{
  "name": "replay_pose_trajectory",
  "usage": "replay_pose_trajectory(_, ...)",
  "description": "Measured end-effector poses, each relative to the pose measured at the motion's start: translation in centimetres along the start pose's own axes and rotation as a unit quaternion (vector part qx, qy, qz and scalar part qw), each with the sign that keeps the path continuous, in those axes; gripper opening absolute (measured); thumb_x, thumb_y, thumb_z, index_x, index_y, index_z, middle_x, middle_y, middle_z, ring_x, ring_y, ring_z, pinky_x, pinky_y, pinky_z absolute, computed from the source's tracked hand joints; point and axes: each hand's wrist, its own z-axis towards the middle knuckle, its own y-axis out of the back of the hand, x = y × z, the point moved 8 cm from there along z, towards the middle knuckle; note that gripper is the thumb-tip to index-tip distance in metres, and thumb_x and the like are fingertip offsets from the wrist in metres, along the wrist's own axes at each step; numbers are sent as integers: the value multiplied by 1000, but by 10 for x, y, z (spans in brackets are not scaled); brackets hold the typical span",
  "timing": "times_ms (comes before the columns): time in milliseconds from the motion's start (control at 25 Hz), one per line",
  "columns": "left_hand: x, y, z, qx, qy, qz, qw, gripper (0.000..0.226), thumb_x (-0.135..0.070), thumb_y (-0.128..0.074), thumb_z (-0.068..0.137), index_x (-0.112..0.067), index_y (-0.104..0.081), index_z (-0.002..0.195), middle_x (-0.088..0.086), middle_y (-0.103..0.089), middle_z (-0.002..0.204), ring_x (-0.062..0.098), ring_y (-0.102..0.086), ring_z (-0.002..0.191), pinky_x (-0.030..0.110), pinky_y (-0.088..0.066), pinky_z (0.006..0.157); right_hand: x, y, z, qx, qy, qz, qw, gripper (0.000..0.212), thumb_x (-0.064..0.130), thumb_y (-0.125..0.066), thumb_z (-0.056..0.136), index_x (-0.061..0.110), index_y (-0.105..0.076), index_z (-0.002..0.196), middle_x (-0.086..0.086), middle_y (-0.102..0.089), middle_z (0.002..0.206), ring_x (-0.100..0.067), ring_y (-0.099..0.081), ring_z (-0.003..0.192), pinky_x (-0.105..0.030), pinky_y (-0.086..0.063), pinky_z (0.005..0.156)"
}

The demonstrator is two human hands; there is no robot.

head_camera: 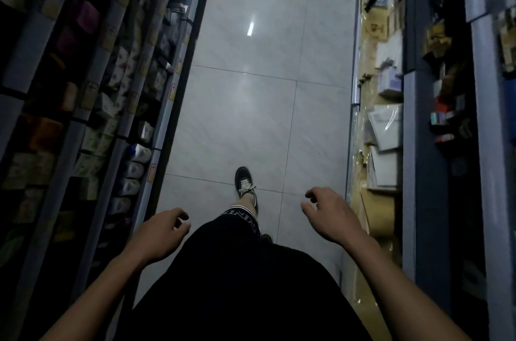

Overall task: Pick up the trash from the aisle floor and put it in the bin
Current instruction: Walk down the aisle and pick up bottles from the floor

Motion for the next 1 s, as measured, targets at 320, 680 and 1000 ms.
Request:
replay_pose_trajectory(320, -113, 124, 144, 8, -58, 1, 998, 33, -45, -51, 95, -28, -64, 121, -7, -71, 110, 13, -65, 95, 33, -53, 83, 3, 111, 93, -36, -74, 46, 996, 39, 46, -54, 98, 22, -62, 128, 3, -64, 118, -13, -62, 101, -37, -55, 86)
replay_pose_trajectory(680, -302, 253, 322, -8, -129, 54, 990, 34, -44, -50, 98, -27, -62, 125, -6, -70, 112, 13, -62, 93, 32, -46, 74, -49, 217, 214, -34, -135, 91, 986, 37, 46, -54, 98, 25, -63, 127, 5, -63, 119, -12, -62, 104, -36, -53, 90)
replay_pose_trajectory(1000, -367, 309, 405, 16, -63, 53, 996, 30, -44, -51, 99, -25, -63, 118, -5, -72, 106, 11, -66, 87, 32, -56, 76, -35, 390, 410, -35, -63, 73, 995, 38, 45, -55, 96, 23, -64, 126, 3, -64, 117, -14, -61, 103, -36, -52, 89)
